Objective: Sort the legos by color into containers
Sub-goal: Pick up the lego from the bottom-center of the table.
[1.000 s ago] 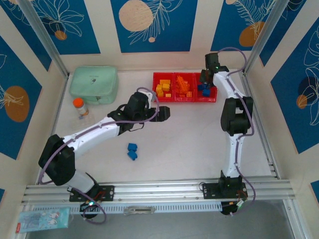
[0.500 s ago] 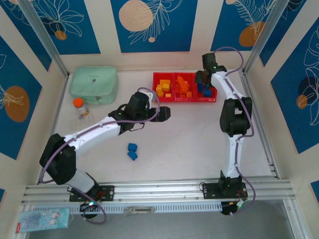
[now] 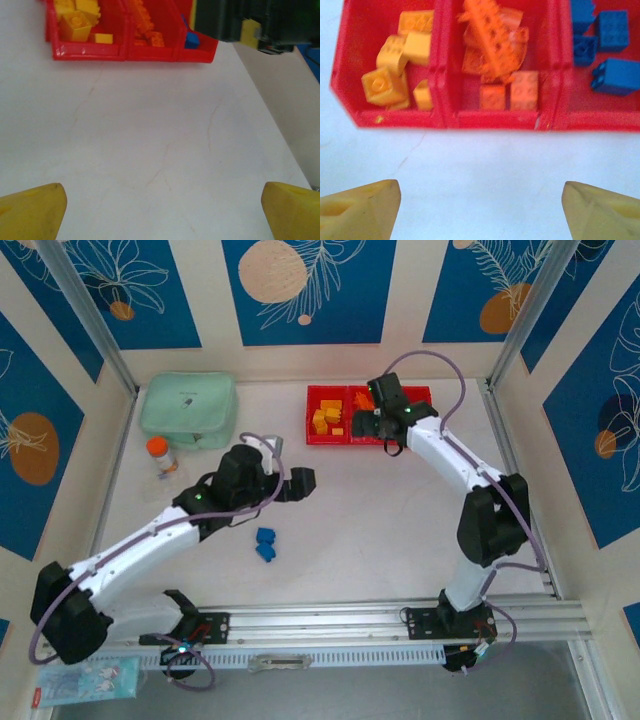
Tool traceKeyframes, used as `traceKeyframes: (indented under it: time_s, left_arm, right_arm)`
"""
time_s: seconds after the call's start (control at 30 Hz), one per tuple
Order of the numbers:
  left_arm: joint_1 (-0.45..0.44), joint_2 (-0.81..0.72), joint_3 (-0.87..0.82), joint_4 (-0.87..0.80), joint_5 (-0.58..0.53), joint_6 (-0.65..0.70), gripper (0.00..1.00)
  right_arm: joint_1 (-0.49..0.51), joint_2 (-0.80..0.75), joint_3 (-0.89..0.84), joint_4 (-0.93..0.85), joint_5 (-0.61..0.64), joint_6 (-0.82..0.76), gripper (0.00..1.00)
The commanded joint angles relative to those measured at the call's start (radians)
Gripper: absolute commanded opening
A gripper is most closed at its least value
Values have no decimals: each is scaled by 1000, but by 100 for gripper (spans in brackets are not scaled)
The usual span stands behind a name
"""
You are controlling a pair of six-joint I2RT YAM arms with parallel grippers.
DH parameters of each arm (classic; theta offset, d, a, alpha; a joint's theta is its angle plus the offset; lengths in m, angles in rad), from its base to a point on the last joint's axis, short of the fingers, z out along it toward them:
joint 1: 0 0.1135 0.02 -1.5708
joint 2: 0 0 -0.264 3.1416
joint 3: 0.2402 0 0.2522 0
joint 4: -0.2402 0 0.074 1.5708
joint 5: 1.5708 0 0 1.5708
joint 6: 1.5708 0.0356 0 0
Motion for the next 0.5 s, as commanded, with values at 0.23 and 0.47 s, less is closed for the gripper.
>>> traceKeyframes:
  time_s: [0.23,0.47]
  left_arm:
    - [23,-303,-159,-241,-128,-16,99]
    - [26,-469,-234,-366,-197,-64,99]
  right_arm:
    - [239,-47,-130,-52,-151,168,86]
    - [420,33,-144,19,-178,317,88]
